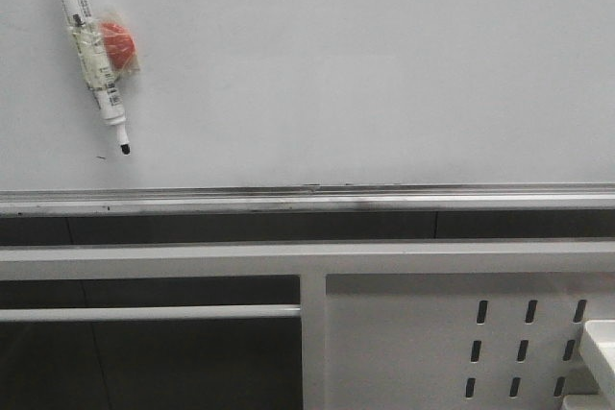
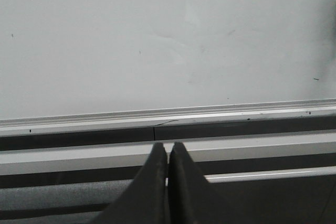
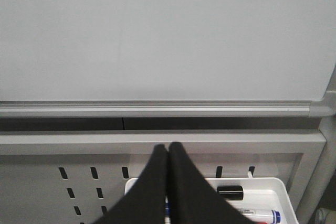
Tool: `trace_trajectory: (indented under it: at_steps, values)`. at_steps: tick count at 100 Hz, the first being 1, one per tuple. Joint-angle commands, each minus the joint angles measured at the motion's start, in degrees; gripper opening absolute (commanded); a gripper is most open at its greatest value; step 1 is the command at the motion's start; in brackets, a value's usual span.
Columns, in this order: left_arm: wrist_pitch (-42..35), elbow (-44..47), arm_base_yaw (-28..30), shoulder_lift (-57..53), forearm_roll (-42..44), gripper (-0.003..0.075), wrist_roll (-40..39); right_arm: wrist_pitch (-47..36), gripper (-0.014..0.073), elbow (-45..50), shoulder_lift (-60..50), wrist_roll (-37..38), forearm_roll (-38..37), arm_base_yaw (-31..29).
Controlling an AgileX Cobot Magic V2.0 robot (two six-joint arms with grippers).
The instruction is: Write number 1 on whiteboard
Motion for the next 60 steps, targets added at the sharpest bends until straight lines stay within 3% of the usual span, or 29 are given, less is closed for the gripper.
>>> trace_trajectory:
  at_steps: [1,40,48,60]
  values:
    - [-5.05,2.01,-0.50,-1.28,0.11,-0.0020,0.00,-4.71,-0.0069,0.85,-1.21,-0.18,-0.56,-0.27]
    - [-7.29,2.01,-0.50,-1.28,-0.45,-0.0020,0.00,-4.71,-0.0069,0.85,-1.21,-0.28,-1.02,-0.27]
    - [-11.60,2.01,-0.50,-1.28,-6.05,-0.0020,-0.43,-5.15,-0.0069,0.85,-1.21,-0.28,-2.43,-0.27]
    - [-18.49,2.01,-0.50,-1.28,-12.73,-0.0020,-0.43,-12.69,-0.0069,0.85,-1.21,-0.28,-1.65,-0.27]
